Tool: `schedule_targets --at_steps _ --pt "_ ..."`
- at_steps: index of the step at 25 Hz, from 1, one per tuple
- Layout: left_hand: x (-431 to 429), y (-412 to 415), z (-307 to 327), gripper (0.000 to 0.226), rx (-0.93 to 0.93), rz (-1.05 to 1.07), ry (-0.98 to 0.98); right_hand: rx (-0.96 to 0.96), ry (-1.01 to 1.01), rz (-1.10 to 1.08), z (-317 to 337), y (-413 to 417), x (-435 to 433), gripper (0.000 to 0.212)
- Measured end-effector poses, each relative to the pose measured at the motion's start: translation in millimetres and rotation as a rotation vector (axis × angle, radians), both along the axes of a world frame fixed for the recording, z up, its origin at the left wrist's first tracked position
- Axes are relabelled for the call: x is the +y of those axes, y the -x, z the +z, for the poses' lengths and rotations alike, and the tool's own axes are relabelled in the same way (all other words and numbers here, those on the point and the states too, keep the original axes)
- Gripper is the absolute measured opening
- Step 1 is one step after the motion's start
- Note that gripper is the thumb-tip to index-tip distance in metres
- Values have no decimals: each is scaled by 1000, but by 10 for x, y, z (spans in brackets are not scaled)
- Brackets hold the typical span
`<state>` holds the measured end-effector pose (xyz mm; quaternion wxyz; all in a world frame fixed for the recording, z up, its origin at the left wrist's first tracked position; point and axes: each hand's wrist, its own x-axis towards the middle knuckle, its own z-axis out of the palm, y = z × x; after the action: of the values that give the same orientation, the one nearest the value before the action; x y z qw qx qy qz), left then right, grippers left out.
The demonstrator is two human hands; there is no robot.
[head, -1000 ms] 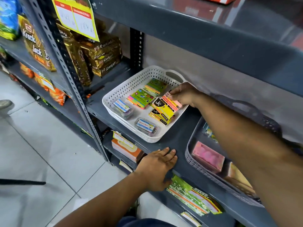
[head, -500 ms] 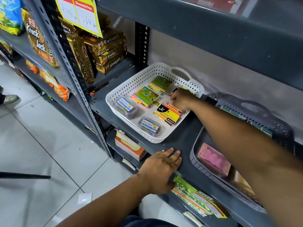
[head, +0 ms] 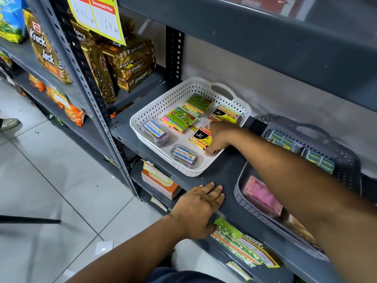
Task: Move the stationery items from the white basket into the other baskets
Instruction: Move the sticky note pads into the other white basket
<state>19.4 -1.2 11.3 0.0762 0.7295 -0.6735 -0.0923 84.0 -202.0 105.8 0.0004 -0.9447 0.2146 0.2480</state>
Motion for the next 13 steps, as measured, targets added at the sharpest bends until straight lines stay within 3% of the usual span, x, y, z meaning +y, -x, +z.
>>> schedule_targets --at_steps 3,8,10,13 --pt "-1 -4 -1 81 -6 -4 -4 -39 38 -3 -49 13 33 75" --pt "1 1 -9 82 -5 -7 -3 -42 -29 -30 -64 39 6 128" --pt "8 -11 -17 82 3 -6 11 -135 -110 -61 90 118 -100 124" --pt "12 -25 -23 82 -10 -7 32 -338 -127 -139 413 446 -393 97"
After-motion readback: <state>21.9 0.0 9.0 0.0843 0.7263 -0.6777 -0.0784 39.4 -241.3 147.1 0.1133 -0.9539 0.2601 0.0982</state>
